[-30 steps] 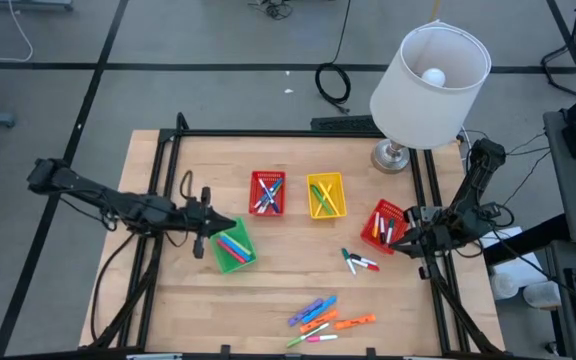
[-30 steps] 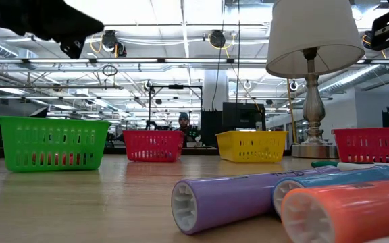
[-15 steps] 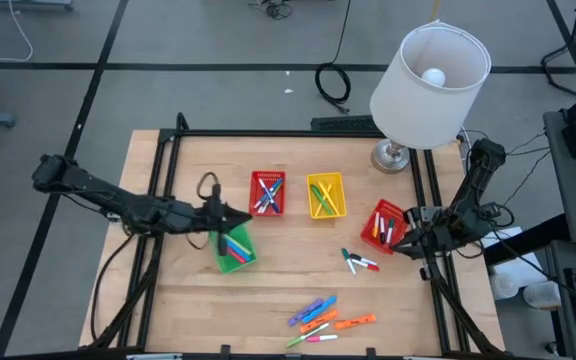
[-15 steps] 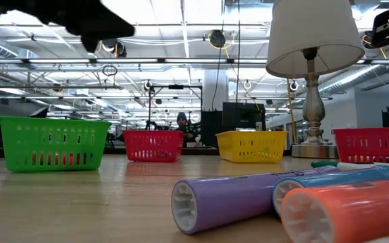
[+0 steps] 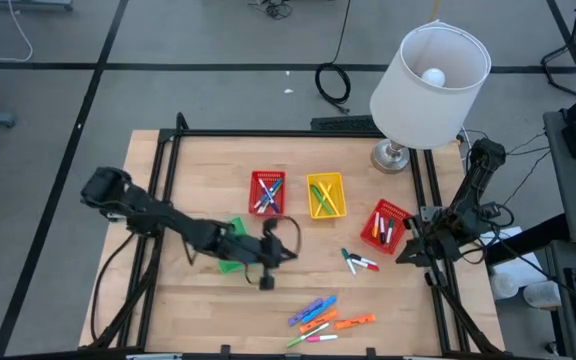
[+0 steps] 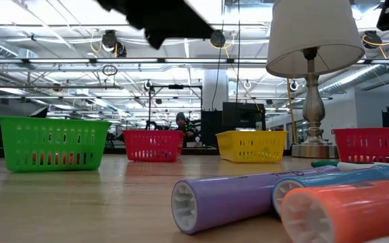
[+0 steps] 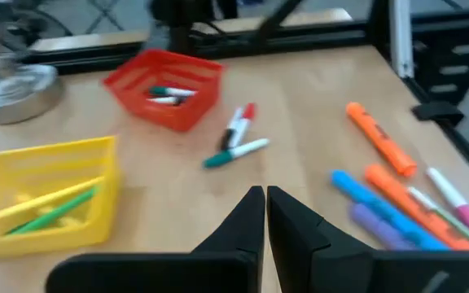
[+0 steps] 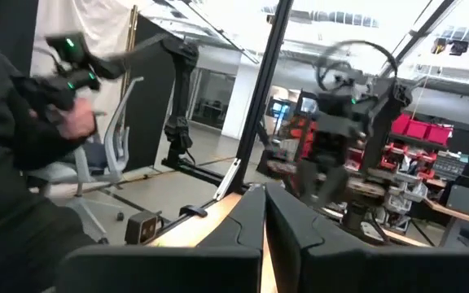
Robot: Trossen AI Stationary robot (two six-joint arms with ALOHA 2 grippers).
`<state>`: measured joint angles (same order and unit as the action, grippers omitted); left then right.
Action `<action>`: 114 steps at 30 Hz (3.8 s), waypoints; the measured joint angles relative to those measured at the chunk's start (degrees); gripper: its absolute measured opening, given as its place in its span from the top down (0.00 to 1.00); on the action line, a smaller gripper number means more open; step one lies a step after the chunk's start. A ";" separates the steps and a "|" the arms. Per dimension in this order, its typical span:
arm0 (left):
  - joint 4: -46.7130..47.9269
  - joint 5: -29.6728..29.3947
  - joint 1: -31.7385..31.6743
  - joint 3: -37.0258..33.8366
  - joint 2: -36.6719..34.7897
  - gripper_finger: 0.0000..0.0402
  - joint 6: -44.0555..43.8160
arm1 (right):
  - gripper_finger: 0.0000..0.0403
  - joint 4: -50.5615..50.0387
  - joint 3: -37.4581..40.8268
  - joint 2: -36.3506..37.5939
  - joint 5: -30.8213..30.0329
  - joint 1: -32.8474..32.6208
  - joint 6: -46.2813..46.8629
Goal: Pick & Place Markers
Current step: Put the purple highlighter into the green bin
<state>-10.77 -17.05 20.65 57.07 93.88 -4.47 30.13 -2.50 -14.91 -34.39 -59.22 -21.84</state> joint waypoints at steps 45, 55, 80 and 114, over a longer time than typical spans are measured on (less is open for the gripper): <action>31.53 -16.22 14.51 47.38 25.15 0.94 -3.94 | 1.00 -0.37 0.00 -1.11 0.22 -0.02 6.13; 28.58 -12.68 11.28 47.33 27.54 0.94 -8.39 | 1.00 -0.46 0.00 -1.15 0.20 -0.02 6.16; 47.40 8.46 11.88 47.29 36.22 0.69 -31.68 | 1.00 -1.64 0.00 -1.37 0.17 -0.02 7.71; 53.50 14.85 6.33 47.40 39.20 0.85 -32.71 | 1.00 -1.65 0.00 -1.41 0.04 -0.04 7.66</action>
<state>42.73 -2.20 26.98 104.46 133.08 -37.18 28.48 -2.50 -16.32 -34.35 -59.27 -14.17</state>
